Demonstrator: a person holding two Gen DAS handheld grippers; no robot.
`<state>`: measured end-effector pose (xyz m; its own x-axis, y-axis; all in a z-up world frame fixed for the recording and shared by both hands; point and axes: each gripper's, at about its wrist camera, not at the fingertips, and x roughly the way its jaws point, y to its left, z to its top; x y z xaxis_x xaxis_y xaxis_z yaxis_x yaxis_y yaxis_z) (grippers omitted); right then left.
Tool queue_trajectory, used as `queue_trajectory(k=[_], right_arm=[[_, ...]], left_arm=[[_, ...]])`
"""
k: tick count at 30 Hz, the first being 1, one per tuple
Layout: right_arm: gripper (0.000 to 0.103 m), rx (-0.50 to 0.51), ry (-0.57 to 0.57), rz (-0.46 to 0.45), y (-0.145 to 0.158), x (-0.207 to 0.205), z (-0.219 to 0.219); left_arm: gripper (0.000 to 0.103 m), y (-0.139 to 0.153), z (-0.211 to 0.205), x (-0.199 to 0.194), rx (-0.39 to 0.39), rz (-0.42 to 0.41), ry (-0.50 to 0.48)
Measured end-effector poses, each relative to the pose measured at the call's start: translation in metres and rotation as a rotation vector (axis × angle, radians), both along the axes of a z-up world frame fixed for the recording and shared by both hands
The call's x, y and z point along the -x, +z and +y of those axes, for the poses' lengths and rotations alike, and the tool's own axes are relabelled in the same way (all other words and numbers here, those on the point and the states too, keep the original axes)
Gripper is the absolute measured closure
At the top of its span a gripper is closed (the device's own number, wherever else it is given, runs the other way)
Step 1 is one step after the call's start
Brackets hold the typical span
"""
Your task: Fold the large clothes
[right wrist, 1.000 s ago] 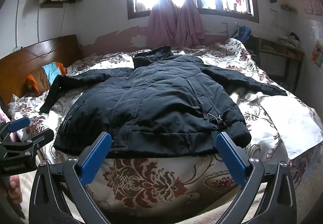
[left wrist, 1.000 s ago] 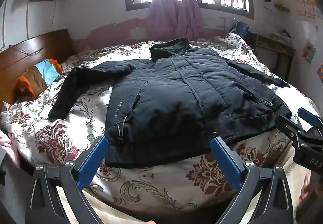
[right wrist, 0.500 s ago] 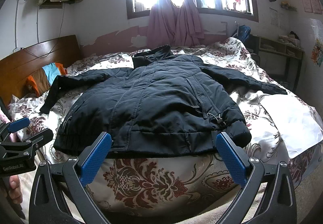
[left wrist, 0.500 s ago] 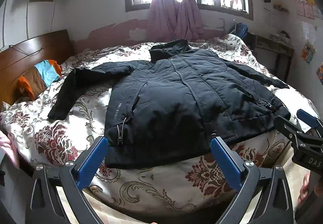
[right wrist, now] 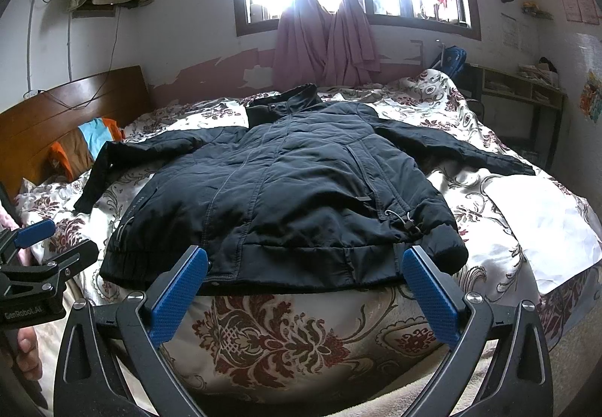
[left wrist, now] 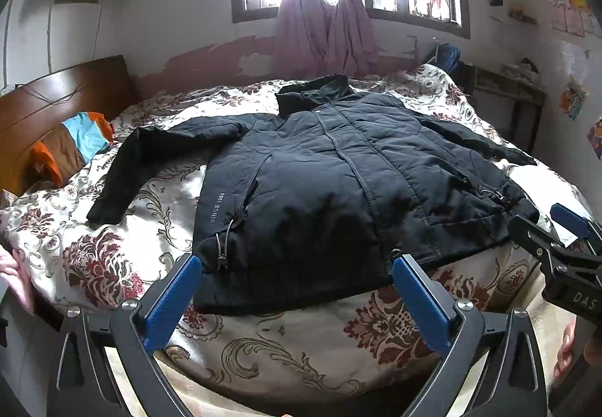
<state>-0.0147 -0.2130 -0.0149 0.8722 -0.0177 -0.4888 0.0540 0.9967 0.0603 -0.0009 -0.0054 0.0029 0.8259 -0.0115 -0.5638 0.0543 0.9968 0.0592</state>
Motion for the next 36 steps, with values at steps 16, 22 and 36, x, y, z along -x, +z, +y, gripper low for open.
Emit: queue_trajectory(k=[16,22,36], right_arm=[[0.001,0.004,-0.001,-0.009,0.0029,0.0013,0.0031],[0.001,0.002,-0.001,-0.007,0.0025,0.0011,0.0029],[0.001,0.001,0.001,-0.008,0.0009,0.0017,0.003]], left_arm=[[0.001,0.0038,0.0043,-0.0005,0.009,-0.004,0.008],[0.001,0.0038,0.0046,-0.0003,0.01,-0.005,0.008],[0.001,0.0036,0.0054,-0.0004,0.009,-0.006,0.009]])
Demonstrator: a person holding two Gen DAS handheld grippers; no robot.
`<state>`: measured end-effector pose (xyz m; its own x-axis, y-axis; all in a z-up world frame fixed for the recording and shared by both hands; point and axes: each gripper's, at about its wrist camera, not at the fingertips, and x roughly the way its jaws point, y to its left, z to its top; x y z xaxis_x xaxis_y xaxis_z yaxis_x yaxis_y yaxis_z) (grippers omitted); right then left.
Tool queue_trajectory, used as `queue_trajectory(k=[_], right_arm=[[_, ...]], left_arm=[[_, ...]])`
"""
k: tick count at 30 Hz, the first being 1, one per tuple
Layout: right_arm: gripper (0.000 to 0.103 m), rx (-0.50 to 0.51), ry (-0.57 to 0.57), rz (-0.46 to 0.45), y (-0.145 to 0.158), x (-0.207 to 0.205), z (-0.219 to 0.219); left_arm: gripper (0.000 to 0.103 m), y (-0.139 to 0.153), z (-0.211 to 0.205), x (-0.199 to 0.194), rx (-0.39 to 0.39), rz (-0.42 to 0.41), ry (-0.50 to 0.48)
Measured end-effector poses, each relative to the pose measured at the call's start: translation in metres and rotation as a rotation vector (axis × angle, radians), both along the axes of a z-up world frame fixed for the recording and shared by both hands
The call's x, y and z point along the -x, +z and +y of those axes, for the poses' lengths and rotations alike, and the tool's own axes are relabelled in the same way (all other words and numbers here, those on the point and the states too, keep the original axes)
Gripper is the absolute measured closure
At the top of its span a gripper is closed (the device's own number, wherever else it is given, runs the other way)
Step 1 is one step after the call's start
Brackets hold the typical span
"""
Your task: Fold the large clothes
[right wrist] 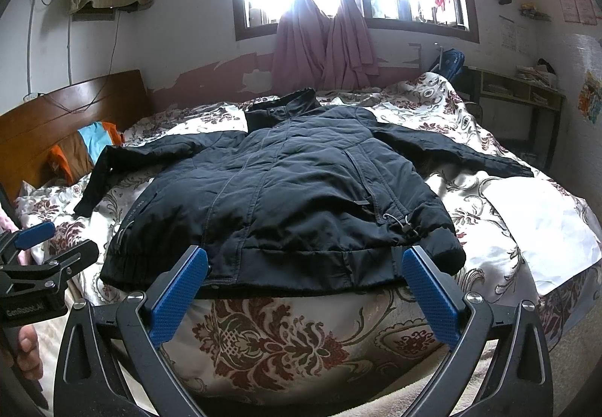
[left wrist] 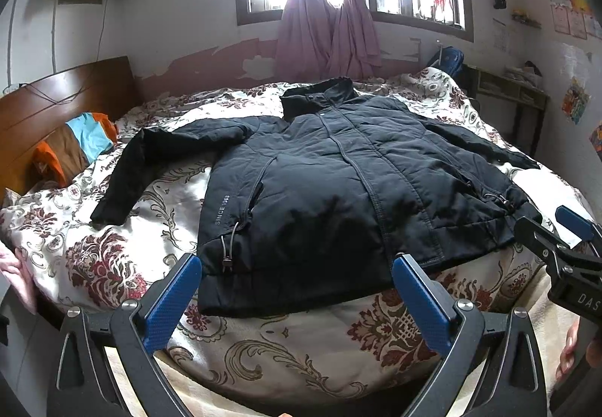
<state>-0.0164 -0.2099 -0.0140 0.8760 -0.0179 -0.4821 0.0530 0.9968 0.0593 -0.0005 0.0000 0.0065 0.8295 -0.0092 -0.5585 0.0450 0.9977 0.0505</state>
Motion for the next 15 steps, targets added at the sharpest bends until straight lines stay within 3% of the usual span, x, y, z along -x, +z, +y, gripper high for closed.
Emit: queue_trajectory(k=[15], right_arm=[[0.001,-0.009,-0.002,-0.011,0.0054,0.0015,-0.0042]], left_arm=[[0.001,-0.0003,0.0011,0.0006,-0.003,-0.004,0.0]])
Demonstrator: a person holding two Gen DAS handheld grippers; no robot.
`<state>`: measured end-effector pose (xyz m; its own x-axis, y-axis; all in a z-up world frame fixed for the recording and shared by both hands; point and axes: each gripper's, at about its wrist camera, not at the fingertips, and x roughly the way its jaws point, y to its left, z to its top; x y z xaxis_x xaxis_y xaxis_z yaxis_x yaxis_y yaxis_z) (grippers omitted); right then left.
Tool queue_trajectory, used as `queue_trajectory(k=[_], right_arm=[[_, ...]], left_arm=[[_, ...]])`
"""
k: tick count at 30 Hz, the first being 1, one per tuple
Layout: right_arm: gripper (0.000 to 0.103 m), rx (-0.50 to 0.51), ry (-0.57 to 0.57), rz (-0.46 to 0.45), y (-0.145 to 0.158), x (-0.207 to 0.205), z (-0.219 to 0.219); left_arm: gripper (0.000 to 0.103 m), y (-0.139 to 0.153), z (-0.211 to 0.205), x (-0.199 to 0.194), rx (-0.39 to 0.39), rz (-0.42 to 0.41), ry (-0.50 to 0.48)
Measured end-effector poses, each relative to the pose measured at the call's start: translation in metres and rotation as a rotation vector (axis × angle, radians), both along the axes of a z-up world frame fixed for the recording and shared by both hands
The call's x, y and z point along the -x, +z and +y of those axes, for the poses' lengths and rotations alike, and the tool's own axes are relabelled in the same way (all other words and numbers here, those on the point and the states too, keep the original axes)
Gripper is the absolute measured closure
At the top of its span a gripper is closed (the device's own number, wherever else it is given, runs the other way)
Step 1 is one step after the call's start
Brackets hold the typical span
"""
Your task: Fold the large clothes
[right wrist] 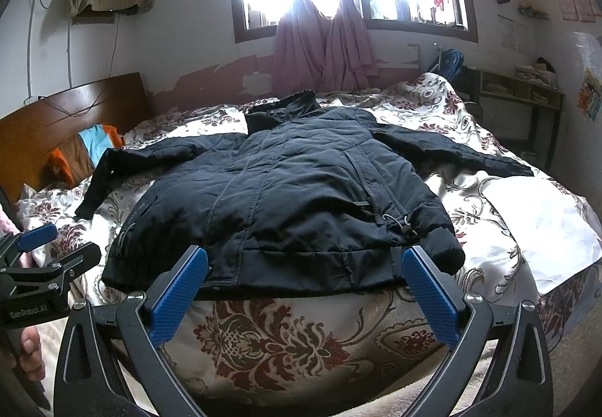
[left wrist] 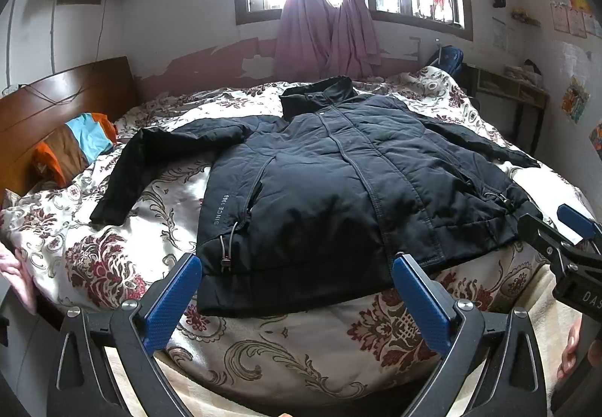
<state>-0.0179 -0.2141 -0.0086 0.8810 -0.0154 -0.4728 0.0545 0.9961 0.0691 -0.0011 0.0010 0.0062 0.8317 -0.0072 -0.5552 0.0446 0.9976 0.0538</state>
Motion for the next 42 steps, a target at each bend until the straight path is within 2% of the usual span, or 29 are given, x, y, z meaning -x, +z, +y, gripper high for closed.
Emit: queue_trajectory(k=[17,24,29,32,35,39,42], right_arm=[[0.001,-0.012,0.0,0.01,-0.001,0.0,-0.002],[0.001,-0.14,-0.014,0.048,0.002,-0.011,-0.023],[0.001,-0.201,-0.035,0.078,0.007,-0.021,-0.038],[0.001,-0.202,-0.047,0.084,0.011,-0.03,-0.046],[0.001,-0.18,-0.08,0.075,0.016,-0.042,-0.061],[0.001,-0.182,-0.182,0.076,0.019,-0.068,-0.094],[0.001,-0.241,-0.288,0.183,0.005,-0.107,-0.134]], left_arm=[[0.001,0.0,-0.001,0.0,-0.001,0.003,-0.001],[0.001,-0.008,0.005,-0.007,-0.008,0.057,0.012],[0.001,-0.008,0.01,-0.013,0.003,0.101,0.037],[0.001,-0.004,0.011,-0.02,0.018,0.11,0.049],[0.001,0.0,0.006,-0.032,0.006,0.108,0.041],[0.001,0.003,-0.006,-0.06,0.004,0.121,0.027],[0.001,0.007,-0.021,-0.086,-0.014,0.141,0.019]])
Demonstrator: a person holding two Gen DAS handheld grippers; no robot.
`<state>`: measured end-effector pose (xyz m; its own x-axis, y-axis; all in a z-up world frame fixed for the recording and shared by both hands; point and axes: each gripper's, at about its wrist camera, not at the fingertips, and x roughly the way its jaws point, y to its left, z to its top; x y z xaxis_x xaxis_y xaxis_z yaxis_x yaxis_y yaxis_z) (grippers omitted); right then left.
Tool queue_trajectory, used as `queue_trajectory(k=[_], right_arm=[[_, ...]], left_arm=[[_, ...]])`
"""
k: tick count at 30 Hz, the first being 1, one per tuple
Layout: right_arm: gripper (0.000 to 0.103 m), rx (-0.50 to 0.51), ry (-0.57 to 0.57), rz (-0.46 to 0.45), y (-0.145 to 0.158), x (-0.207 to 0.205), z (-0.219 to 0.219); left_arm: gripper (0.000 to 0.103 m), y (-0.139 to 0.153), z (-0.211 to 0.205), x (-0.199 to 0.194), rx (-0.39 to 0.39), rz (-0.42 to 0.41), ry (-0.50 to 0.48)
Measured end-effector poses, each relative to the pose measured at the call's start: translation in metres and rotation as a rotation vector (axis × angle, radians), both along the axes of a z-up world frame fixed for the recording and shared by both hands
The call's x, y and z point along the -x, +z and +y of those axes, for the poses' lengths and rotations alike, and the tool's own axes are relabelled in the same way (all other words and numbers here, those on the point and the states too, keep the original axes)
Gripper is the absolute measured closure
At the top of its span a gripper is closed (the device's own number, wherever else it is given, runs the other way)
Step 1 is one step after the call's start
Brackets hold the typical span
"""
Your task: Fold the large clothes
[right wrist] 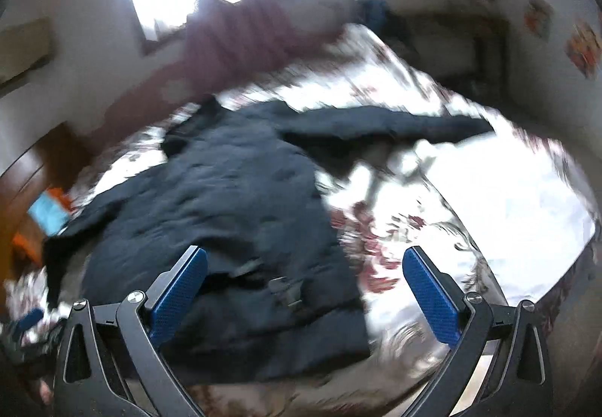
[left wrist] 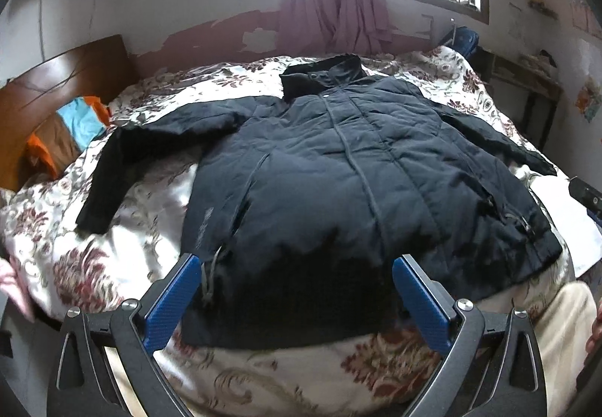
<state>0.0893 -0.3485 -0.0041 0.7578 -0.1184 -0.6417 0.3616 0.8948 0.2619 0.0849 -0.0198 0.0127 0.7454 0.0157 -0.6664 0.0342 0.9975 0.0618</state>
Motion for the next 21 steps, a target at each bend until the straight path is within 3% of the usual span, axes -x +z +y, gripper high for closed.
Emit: queue_trajectory(k=[2,5,11,16,21], right_arm=[[0.001,-0.052,-0.038,0.049,-0.014,-0.025,-0.026],[0.001,-0.051,-0.117,0.068,-0.025,-0.052,-0.056],[0.001,-0.094,-0.227,0.023,-0.022,-0.124,-0.128],[0.001,-0.296,-0.289,-0.083,-0.037,-0.167,-0.187],[0.001,-0.298,-0.34,-0.088,-0.059,-0.193,-0.205]], left_arm=[[0.001,-0.001,-0.014,-0.021,-0.029,0.044,-0.023],[0.001,-0.005,-0.031,-0.05,-0.076,0.105,-0.032],[0.001,0.001,-0.053,-0.094,-0.064,0.103,-0.034],[0.001,0.011,-0.079,-0.148,-0.056,0.09,-0.058],[0.001,0.013,-0.105,-0.202,0.018,0.084,-0.104]])
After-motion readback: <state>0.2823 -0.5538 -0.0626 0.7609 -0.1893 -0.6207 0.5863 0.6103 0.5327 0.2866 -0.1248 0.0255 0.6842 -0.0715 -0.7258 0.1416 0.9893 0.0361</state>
